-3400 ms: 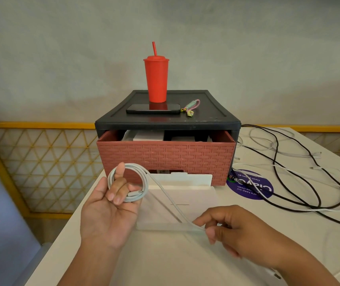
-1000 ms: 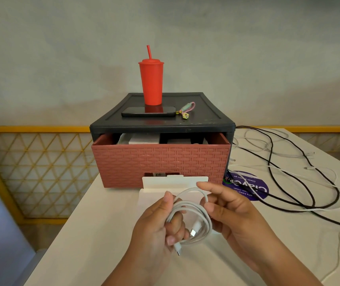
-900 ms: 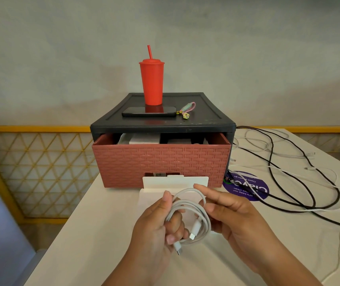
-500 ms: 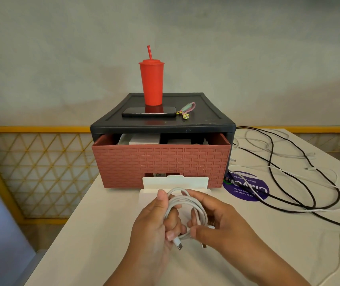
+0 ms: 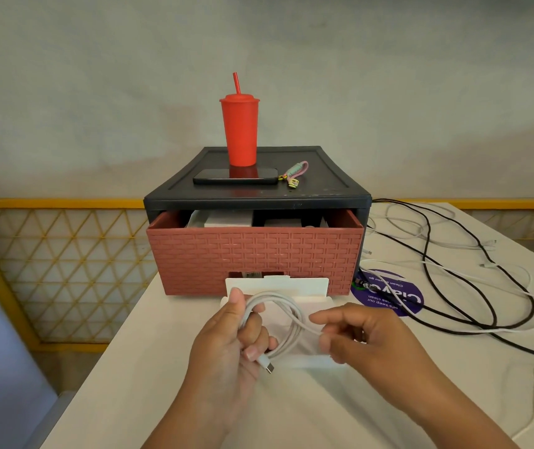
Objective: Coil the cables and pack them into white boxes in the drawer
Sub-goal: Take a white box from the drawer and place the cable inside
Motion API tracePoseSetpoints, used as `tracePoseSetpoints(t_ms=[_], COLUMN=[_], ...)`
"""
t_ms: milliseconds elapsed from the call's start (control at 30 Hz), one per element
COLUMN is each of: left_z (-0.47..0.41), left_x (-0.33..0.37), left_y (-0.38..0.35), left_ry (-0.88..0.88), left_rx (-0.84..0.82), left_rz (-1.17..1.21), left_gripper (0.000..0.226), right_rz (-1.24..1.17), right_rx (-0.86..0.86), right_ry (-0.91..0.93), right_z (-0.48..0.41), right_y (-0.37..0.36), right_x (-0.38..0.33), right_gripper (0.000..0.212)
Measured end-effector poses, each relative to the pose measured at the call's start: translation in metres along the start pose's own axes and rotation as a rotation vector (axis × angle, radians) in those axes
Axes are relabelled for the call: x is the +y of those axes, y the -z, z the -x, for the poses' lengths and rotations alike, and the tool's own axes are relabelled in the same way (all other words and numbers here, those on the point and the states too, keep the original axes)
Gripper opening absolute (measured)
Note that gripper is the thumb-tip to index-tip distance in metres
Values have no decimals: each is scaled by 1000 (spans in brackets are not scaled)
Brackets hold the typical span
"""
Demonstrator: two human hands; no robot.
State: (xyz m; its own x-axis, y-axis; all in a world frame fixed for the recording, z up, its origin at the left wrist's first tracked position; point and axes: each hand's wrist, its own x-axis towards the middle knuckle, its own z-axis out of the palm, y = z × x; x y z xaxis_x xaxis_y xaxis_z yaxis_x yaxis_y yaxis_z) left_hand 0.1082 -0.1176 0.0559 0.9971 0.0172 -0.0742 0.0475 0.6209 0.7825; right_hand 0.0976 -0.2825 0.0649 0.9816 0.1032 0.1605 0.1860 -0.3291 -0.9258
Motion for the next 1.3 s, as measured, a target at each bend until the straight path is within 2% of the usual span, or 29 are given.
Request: tracePoseSetpoints(t_ms=[133, 200, 233, 300, 433, 467, 533, 567, 633, 700, 800, 867, 967, 1033, 1100, 1200, 1300], left_z=[0, 1, 1, 2, -1, -2, -4, -5, -6, -7, -8, -11, -15, -15, -13, -4, 4], left_x=[-1, -1, -1, -2, -3, -4, -8, -10, -14, -17, -17, -15, -11, -6, -1, 6, 4], left_y=[-1, -2, -1, 0, 1, 3, 6, 8, 11, 13, 14, 17, 22, 22, 18, 12, 9], left_ry=[63, 57, 50, 23, -77, -104, -163, -191, -252, -290, -414, -496, -494, -429, -313, -87, 29], left_rx=[-24, -32, -34, -49, -59, -49, -21, -9, 0, -7, 12, 62, 105, 97, 55, -107, -328], left_rz=[127, 136, 129, 80, -142, -202, -344, -419, -533, -588, -717, -821, -825, -808, -676, -323, -132], left_gripper=[34, 36, 37, 38, 25, 22, 23, 24, 20, 25, 22, 20, 26, 33, 43, 34, 38], right_rz=[-24, 4, 11, 22, 6, -6, -79, -134, -220, -265, -262, -221, -142, -68, 16, 129, 88], right_rx=[-138, -167, -155, -93, 19, 10, -51, -93, -201, -311, -472, -514, -402, -231, -11, 237, 308], right_ry=[-9, 12, 24, 56, 137, 159, 187, 187, 192, 196, 215, 215, 231, 255, 252, 257, 270], right_z=[-1, 0, 0, -1, -1, -1, 2, 3, 6, 9, 11, 11, 8, 5, 1, -2, -2], right_y=[-11, -16, -17, -17, -13, -11, -8, -7, -3, 0, 0, -2, 0, 3, 6, 6, -4], right_x=[8, 9, 10, 11, 8, 7, 4, 2, -3, -7, -9, -8, -2, 2, 3, 6, 6], right_gripper=[10, 17, 22, 16, 11, 18, 34, 36, 30, 19, 4, 3, 3, 7, 3, 31, 23])
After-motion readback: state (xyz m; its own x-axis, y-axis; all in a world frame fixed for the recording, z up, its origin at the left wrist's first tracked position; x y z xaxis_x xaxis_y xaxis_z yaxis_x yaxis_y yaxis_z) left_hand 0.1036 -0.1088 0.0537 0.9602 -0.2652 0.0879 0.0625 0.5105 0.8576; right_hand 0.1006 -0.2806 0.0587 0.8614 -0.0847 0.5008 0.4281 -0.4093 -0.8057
